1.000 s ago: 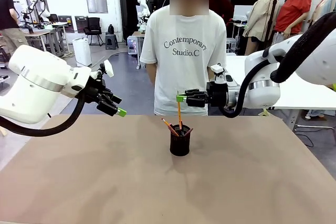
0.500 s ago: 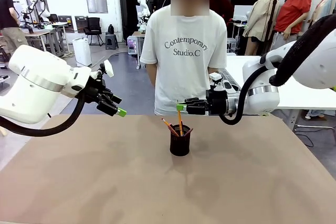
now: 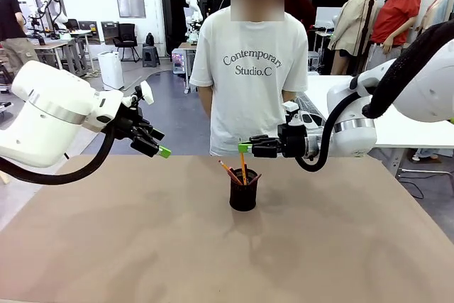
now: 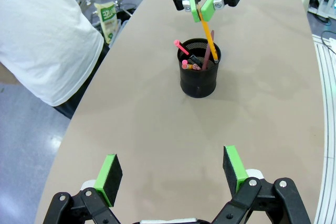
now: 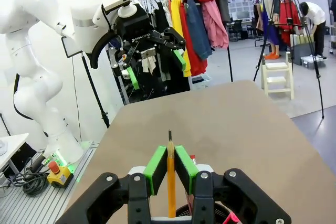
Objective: Place the pens into the pen holder.
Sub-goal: Pick up a writing instrument from the table and place it into the Pen holder.
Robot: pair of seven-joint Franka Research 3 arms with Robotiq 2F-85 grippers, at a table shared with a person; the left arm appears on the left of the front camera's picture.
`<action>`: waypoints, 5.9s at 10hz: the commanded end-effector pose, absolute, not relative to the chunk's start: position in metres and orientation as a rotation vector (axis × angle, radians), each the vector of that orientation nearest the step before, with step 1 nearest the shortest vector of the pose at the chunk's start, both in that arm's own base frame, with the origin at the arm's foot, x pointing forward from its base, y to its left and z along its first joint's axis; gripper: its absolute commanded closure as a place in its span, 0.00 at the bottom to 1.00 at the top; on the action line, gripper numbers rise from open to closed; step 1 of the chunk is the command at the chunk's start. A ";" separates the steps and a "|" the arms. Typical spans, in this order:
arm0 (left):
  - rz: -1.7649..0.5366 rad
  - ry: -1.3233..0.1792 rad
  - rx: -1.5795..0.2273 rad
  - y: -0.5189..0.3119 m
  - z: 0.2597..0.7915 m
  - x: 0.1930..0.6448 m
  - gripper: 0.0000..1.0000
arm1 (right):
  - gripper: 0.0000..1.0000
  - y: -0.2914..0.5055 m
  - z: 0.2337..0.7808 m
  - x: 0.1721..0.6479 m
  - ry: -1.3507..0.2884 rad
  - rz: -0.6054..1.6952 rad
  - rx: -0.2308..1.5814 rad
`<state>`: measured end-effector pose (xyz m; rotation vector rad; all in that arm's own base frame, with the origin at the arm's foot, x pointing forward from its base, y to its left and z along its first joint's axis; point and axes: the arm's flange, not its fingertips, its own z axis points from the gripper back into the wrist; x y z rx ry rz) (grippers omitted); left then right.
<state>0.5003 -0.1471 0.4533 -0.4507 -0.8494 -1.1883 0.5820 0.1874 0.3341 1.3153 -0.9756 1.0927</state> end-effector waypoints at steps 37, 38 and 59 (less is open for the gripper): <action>-1.180 -0.848 -0.445 -0.146 0.455 0.500 0.00 | 0.00 0.099 0.432 0.586 -0.603 1.283 0.895; -1.180 -0.848 -0.445 -0.146 0.455 0.500 0.00 | 0.00 0.091 0.441 0.582 -0.586 1.293 0.841; -1.180 -0.848 -0.445 -0.146 0.455 0.500 0.00 | 0.00 0.018 0.500 0.569 -0.671 1.300 0.620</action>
